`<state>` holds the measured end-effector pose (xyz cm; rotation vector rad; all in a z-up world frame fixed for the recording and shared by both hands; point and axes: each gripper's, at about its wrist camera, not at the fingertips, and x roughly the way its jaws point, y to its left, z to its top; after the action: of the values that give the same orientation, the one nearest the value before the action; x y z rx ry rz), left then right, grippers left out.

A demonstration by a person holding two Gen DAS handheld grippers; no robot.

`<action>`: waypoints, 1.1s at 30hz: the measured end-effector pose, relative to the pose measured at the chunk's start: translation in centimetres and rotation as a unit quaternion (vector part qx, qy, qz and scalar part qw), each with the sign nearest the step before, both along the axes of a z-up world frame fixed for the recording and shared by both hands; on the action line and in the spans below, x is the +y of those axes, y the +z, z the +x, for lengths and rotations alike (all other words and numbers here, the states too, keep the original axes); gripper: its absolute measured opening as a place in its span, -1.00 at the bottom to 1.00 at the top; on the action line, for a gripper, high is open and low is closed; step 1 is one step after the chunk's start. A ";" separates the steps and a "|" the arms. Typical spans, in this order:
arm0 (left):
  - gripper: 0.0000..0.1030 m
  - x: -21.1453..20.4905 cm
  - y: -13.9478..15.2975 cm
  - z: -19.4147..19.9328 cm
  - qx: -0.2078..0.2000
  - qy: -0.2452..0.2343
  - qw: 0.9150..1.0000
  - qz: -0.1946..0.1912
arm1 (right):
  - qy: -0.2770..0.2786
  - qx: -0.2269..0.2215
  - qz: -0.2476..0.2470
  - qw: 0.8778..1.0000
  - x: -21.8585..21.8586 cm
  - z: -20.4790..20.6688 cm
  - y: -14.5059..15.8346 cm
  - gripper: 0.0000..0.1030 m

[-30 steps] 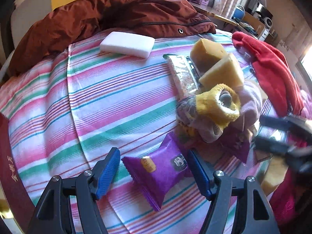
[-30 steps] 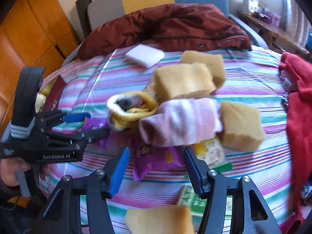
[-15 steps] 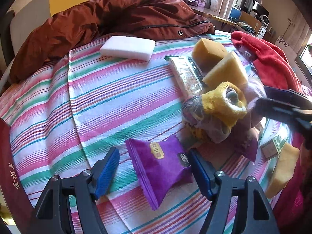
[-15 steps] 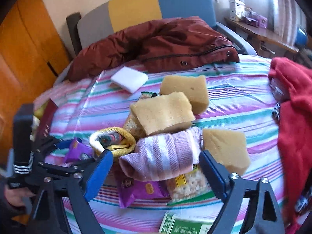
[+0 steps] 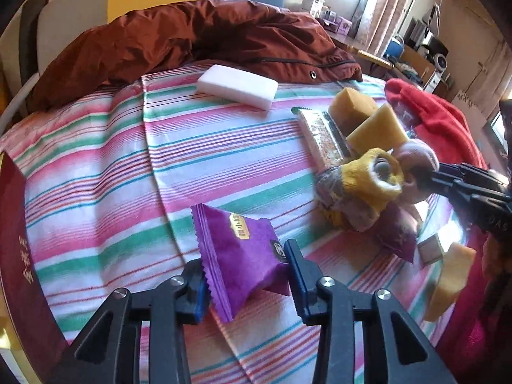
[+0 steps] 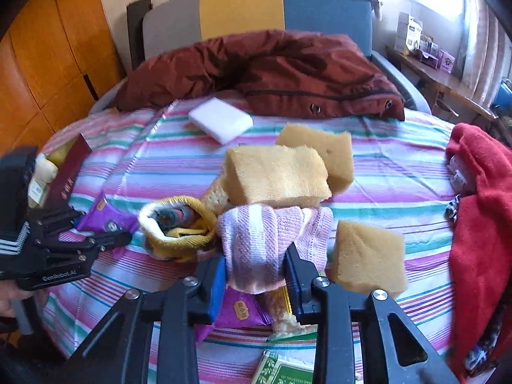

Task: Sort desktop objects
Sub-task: 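Carry the pink sock and purple packet over the gold tray with both tools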

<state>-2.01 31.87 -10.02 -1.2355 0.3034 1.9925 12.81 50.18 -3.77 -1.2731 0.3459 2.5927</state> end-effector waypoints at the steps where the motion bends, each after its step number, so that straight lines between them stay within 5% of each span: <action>1: -0.21 -0.3 0.3 0.1 0.002 0.002 1.000 0.004 | 0.002 0.011 -0.006 1.000 0.0 0.3 0.4 -0.36; 11: -0.21 -3.8 4.7 1.5 0.045 0.024 0.998 0.036 | 0.027 0.122 -0.093 0.988 -0.1 2.2 4.1 -0.36; 25: -0.20 -12.5 7.5 1.5 0.075 0.092 0.992 0.051 | 0.107 0.120 -0.079 0.984 -7.6 -0.3 6.3 -0.36; 33: -0.20 -21.5 8.7 -0.9 0.086 0.192 0.975 0.068 | 0.182 0.113 -0.089 0.973 -15.9 -4.5 7.4 -0.36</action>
<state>-2.87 10.40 -1.28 -1.0966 0.0067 2.4133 8.31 34.23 3.66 -1.1902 0.4306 3.0941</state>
